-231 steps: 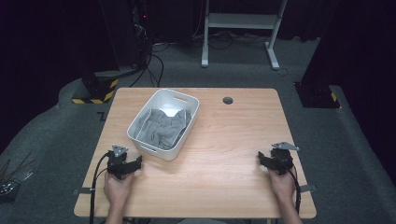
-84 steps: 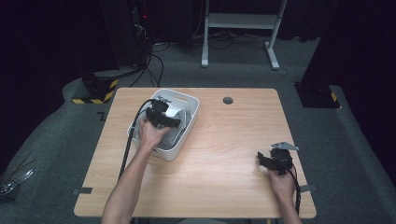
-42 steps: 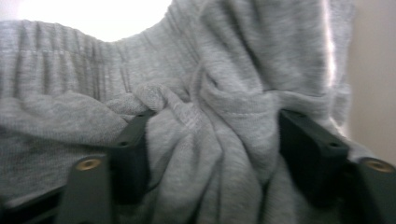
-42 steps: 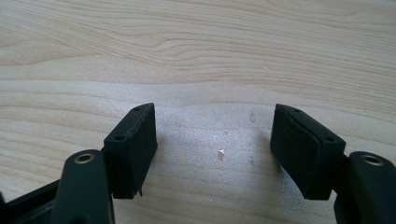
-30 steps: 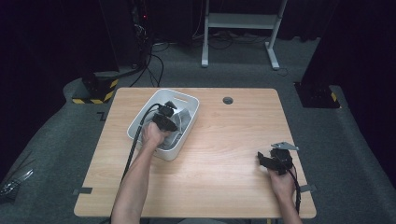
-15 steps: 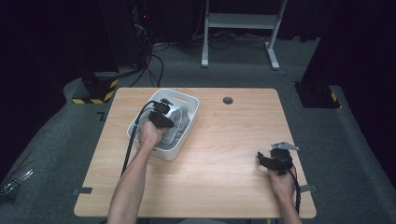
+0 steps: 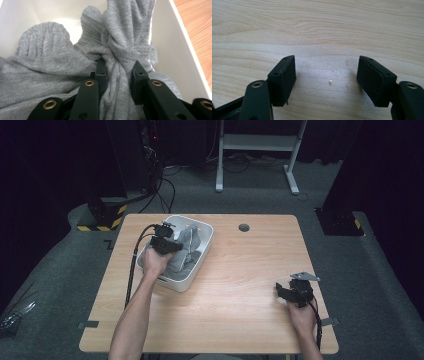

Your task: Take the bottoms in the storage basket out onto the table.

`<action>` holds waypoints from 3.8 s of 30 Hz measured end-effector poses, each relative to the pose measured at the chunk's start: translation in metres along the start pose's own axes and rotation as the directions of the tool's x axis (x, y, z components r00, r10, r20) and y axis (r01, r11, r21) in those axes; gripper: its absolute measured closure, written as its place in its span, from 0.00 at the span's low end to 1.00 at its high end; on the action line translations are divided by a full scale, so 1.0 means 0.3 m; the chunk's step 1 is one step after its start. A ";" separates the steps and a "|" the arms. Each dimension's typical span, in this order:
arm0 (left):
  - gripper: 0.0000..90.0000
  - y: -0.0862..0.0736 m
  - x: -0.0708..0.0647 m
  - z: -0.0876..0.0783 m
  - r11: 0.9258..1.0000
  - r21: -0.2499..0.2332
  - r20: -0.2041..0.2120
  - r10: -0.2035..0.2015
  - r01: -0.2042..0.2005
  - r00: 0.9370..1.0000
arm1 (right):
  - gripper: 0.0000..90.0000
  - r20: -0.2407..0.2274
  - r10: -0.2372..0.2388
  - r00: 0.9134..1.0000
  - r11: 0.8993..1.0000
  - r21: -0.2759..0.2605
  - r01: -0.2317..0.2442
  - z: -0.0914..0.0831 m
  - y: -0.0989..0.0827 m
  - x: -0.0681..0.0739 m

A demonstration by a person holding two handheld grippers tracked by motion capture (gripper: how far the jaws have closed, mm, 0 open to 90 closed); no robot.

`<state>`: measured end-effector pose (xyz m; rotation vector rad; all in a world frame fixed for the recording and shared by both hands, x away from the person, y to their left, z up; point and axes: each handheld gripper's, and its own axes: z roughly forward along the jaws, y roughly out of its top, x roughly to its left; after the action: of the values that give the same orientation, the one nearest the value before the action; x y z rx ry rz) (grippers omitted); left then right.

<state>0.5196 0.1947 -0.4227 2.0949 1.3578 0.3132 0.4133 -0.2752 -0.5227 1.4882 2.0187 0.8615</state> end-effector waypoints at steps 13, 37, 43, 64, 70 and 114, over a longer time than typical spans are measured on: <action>0.82 0.005 -0.006 -0.076 0.996 -0.089 0.034 -0.001 0.004 0.999 | 0.35 0.000 -0.001 1.000 1.000 0.000 0.001 0.000 0.000 0.000; 0.81 0.028 -0.051 -0.208 0.974 -0.227 0.082 0.037 -0.017 0.996 | 0.35 0.000 0.000 1.000 1.000 0.000 0.000 0.000 0.000 0.000; 0.81 0.047 -0.072 -0.251 0.963 -0.268 0.095 0.056 -0.029 0.994 | 0.35 0.000 0.000 1.000 1.000 0.000 0.000 0.000 0.000 0.000; 0.81 0.102 -0.155 -0.302 0.940 -0.339 0.178 0.111 -0.044 0.978 | 0.35 0.000 -0.003 1.000 1.000 0.000 0.003 0.000 0.000 0.000; 0.81 0.112 -0.186 -0.303 0.938 -0.343 0.195 0.128 -0.055 0.972 | 0.35 -0.001 -0.003 1.000 1.000 -0.001 0.003 0.001 0.000 0.000; 0.81 0.189 -0.430 -0.250 0.918 -0.377 0.330 0.260 -0.125 0.907 | 0.24 -0.012 -0.012 1.000 1.000 0.016 0.012 0.009 0.007 0.011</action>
<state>0.4664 0.0916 -0.3129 1.8711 0.8014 0.2021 0.4154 -0.2710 -0.5231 1.4820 2.0457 0.8533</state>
